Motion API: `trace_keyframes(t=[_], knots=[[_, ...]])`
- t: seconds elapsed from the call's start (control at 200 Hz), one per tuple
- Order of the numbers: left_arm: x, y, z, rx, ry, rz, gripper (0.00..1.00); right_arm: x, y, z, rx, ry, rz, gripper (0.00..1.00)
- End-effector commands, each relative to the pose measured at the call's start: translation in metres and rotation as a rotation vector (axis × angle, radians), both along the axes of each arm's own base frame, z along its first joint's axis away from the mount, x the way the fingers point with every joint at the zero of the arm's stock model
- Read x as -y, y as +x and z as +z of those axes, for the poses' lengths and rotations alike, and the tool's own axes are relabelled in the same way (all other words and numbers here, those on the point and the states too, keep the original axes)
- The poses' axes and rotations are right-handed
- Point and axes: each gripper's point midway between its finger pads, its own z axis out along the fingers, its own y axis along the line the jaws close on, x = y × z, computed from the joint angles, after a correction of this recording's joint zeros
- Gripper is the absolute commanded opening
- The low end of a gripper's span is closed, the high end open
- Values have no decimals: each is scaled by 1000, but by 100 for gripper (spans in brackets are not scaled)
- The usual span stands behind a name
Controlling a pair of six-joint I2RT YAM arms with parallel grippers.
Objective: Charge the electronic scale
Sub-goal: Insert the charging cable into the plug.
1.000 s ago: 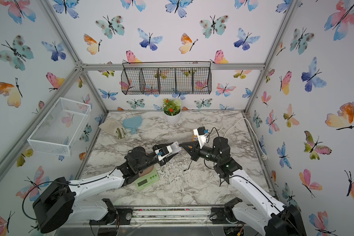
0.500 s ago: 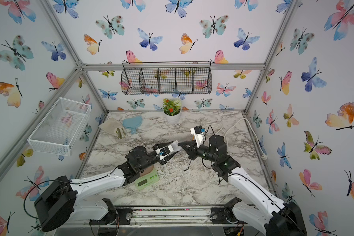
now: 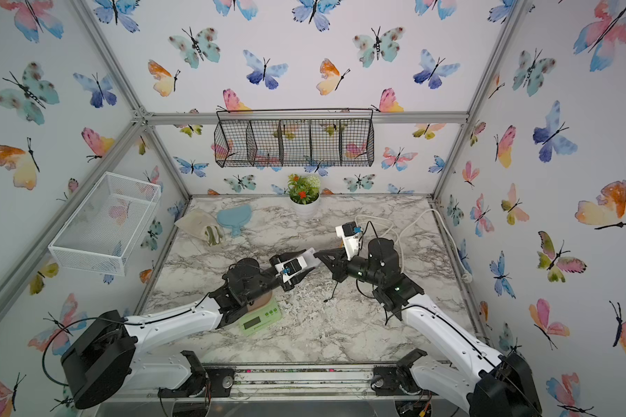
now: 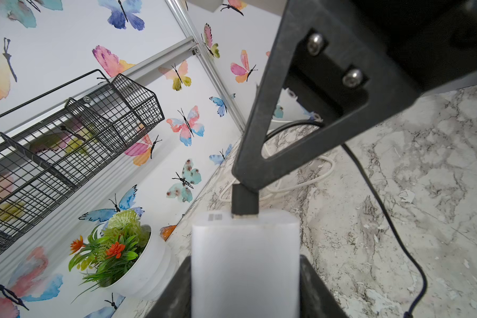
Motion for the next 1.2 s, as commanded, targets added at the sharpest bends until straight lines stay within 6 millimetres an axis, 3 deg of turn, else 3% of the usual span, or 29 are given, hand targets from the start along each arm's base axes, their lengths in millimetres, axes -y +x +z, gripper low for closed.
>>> trace_keyframes(t=[0.0, 0.045, 0.3, 0.415, 0.606, 1.191], knots=[[3, -4, 52, 99, -135, -18, 5, -12, -15, -9, -24, -14, 80, 2], [3, -5, 51, 99, -140, -17, 5, -12, -15, -8, -21, -15, 81, 3], [-5, -5, 35, 49, -164, 6, 4, -3, -14, -5, 46, -57, 46, 51], [-8, -6, 30, 32, -172, 12, 4, 1, -15, -1, 80, -66, 34, 63], [-8, -9, 25, 7, -171, 3, 3, 0, -15, 2, 130, -80, 45, 68], [5, -8, 26, -28, -184, -43, 4, -18, -3, -1, 110, -85, 103, 65]])
